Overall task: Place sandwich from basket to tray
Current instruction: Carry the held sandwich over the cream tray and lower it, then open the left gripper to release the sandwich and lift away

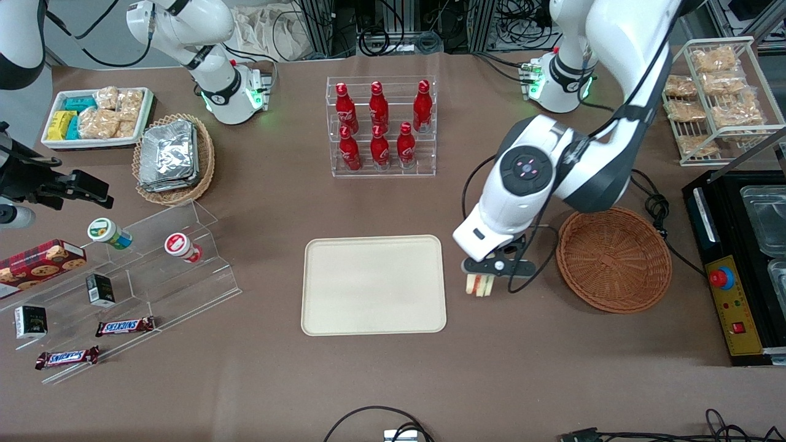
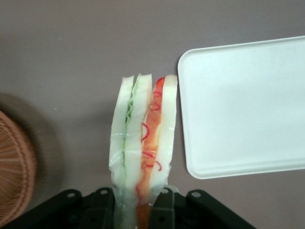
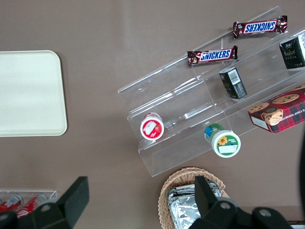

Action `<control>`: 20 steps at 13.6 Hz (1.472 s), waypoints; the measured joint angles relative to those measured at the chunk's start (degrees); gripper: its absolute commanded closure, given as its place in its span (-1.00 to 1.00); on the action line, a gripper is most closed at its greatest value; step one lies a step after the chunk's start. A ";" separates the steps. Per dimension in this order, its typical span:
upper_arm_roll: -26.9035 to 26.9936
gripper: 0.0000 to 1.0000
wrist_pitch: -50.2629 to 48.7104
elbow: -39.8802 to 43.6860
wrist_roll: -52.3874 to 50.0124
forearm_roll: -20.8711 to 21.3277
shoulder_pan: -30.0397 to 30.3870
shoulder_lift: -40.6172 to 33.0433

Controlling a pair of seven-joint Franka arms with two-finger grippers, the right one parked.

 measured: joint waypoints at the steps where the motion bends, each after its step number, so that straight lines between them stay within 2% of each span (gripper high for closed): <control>1: 0.00 1.00 0.02 1.45 -1.95 1.05 -1.10 1.98; 4: 0.01 1.00 0.11 6.89 -7.88 5.09 -5.47 9.08; 6: 0.03 1.00 1.37 8.87 -9.13 5.91 -6.89 12.38; 12: 0.06 1.00 4.57 9.60 -9.98 6.26 -9.23 16.68; 17: 1.84 1.00 7.98 9.64 -13.58 9.92 -13.20 20.29; 19: 2.01 0.94 8.42 9.65 -14.58 10.03 -13.41 21.61; 20: 2.10 0.82 8.67 9.66 -14.77 10.06 -13.41 22.14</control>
